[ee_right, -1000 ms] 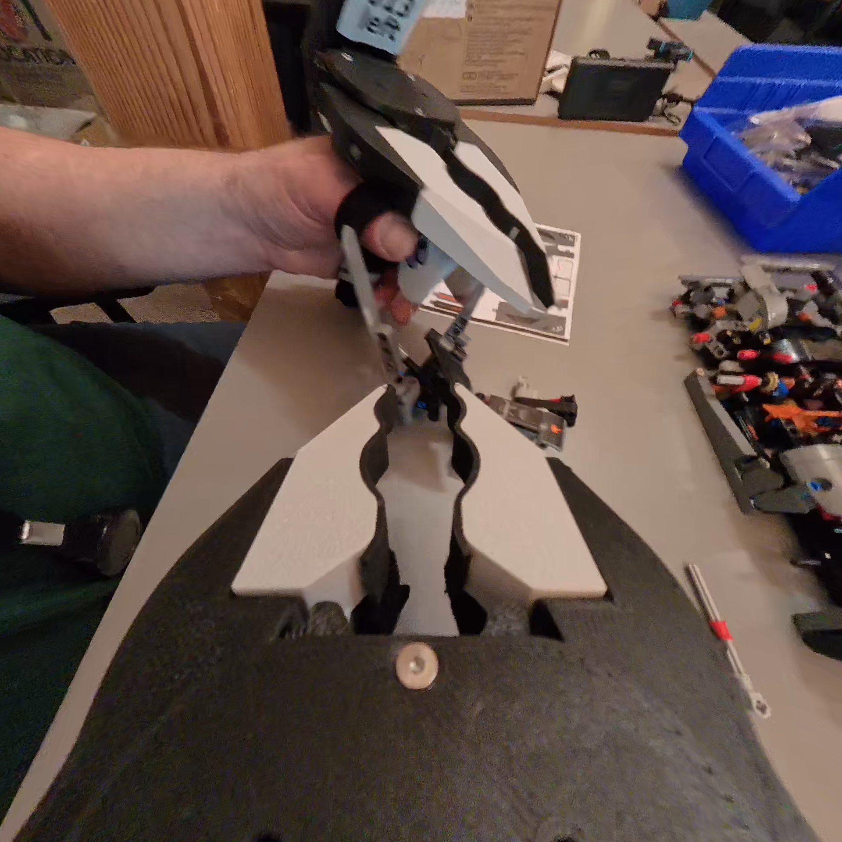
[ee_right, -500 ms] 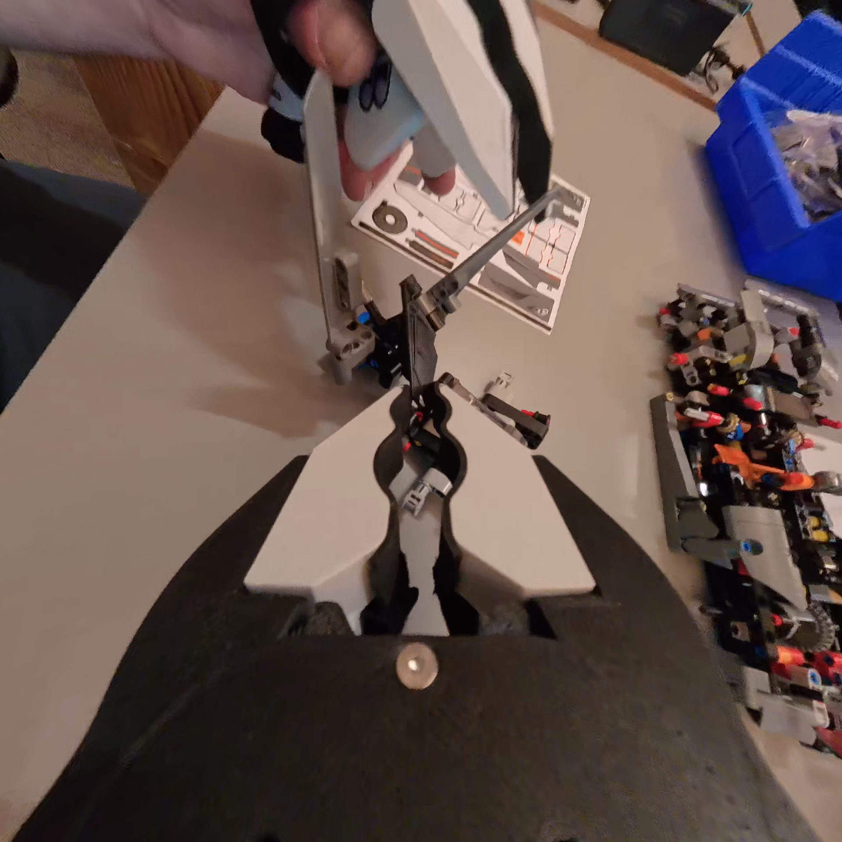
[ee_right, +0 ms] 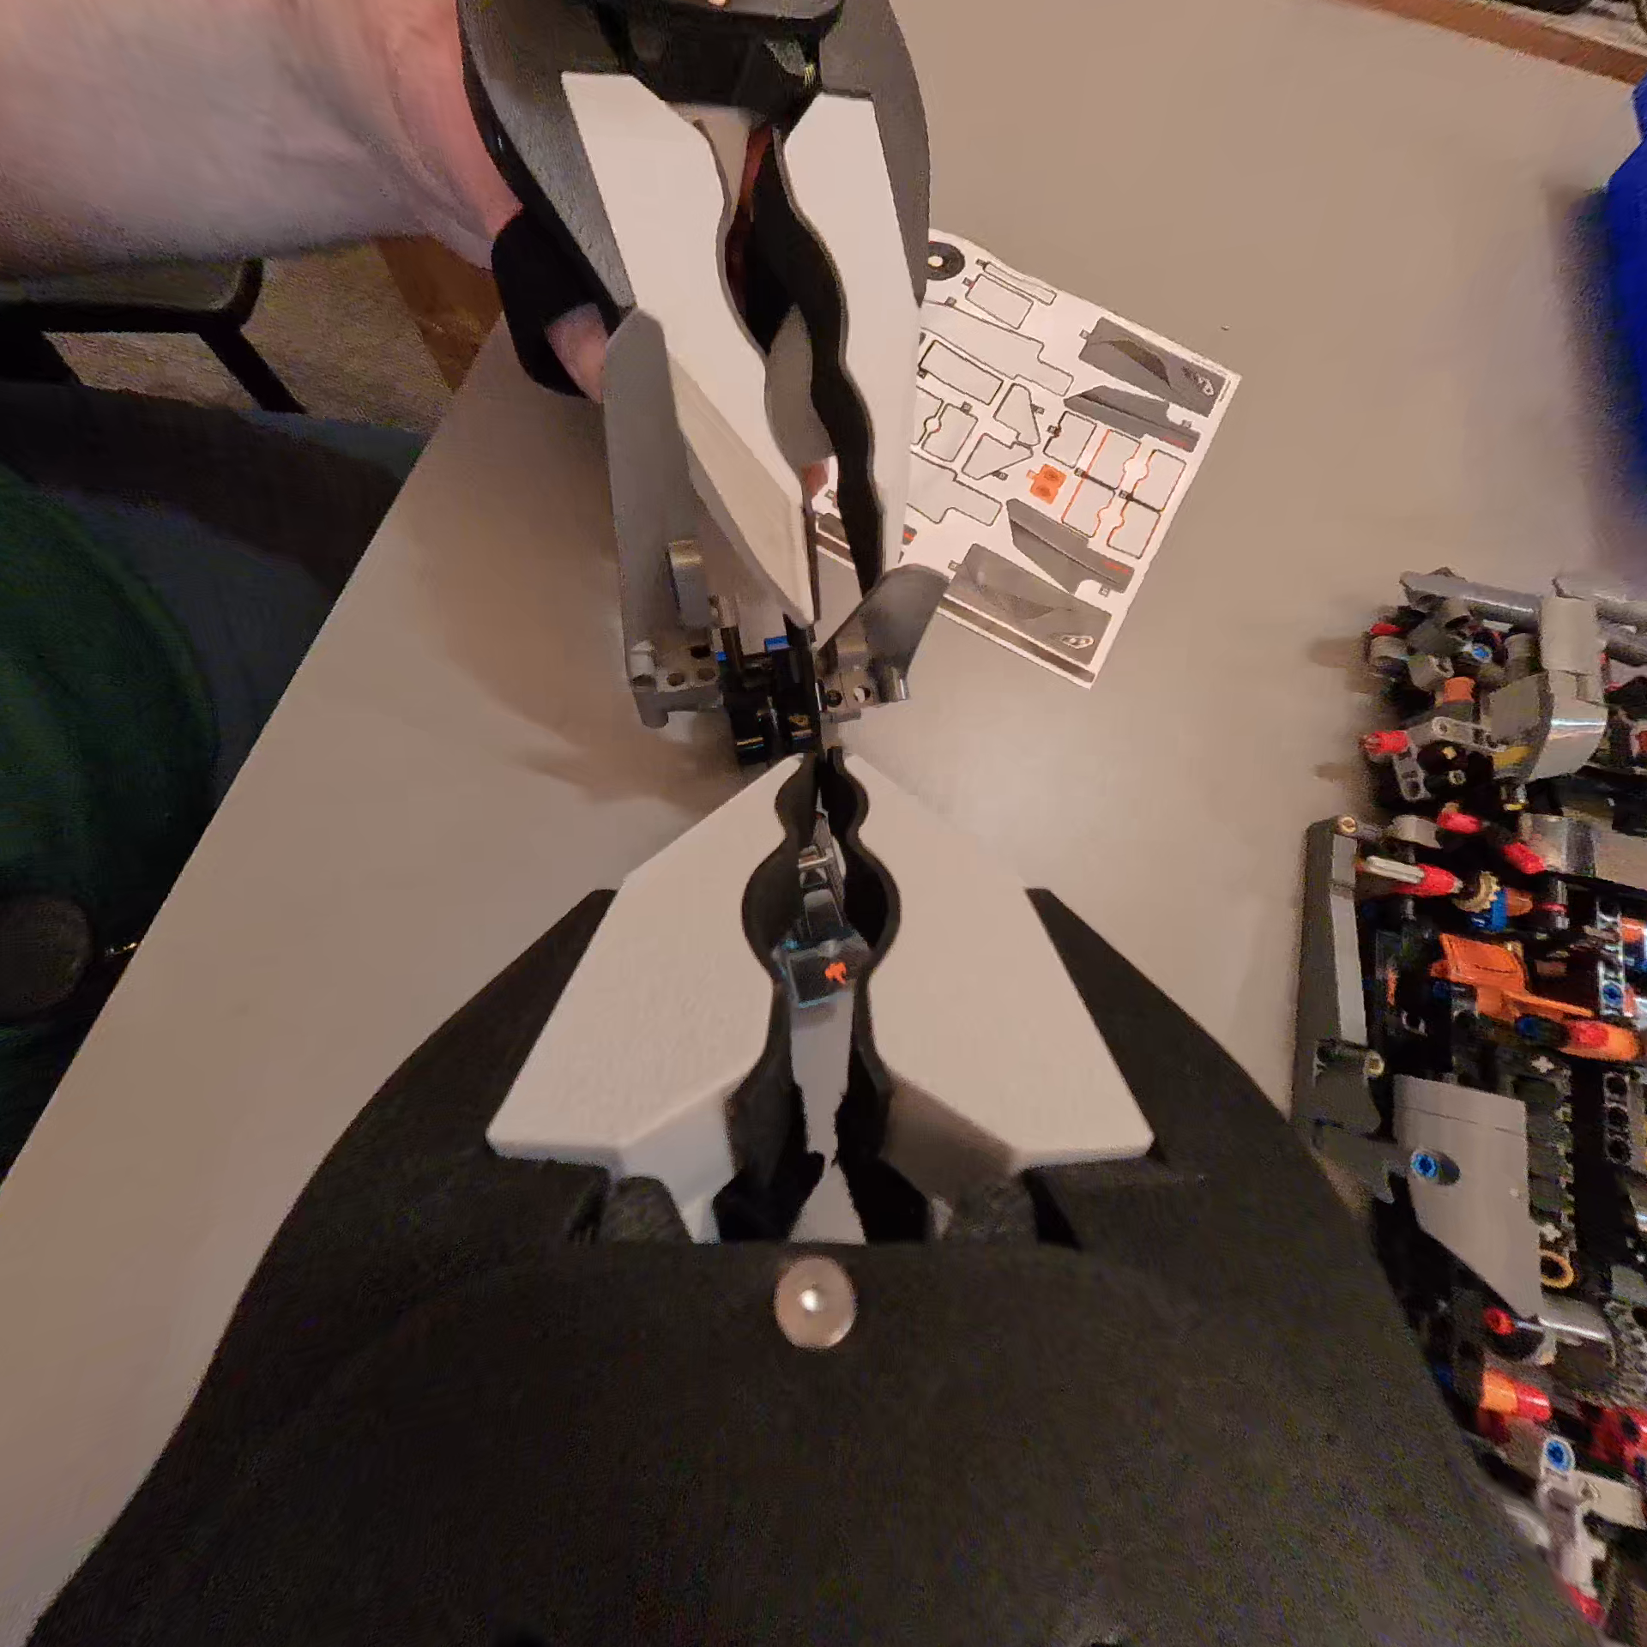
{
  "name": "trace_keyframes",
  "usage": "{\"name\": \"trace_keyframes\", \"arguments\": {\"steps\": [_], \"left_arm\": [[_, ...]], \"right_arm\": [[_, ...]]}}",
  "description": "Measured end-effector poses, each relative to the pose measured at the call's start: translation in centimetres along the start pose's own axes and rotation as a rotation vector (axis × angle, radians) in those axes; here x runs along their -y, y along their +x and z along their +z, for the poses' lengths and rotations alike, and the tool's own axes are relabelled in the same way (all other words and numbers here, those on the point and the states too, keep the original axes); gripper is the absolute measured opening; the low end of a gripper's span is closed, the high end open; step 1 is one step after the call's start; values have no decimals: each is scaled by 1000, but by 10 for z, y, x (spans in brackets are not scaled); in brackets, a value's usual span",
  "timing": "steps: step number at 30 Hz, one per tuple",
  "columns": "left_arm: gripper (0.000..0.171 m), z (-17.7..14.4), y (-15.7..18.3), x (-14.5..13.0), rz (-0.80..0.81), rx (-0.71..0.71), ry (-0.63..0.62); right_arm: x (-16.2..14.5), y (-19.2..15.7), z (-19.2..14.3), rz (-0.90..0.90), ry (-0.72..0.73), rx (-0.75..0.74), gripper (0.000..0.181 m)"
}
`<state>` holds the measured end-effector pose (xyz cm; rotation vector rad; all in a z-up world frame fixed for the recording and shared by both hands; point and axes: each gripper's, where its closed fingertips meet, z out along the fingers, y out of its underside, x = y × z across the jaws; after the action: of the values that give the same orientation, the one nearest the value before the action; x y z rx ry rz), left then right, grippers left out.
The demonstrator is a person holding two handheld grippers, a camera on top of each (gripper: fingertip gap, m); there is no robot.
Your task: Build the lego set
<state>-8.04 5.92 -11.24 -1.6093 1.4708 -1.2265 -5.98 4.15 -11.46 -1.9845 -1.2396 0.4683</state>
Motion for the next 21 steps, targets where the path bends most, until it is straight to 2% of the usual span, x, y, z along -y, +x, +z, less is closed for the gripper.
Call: {"name": "trace_keyframes", "arguments": {"steps": [5, 11, 21], "left_arm": [[9, 6, -2, 2, 43, -8, -19], [7, 12, -4, 3, 70, -22, -33], [6, 30, -4, 6, 155, -35, -131]], "right_arm": [[-1, 3, 1, 4, -17, 63, 0], [-5, 9, 0, 41, 18, 83, 0], [-23, 16, -4, 111, 50, 81, 0]]}}
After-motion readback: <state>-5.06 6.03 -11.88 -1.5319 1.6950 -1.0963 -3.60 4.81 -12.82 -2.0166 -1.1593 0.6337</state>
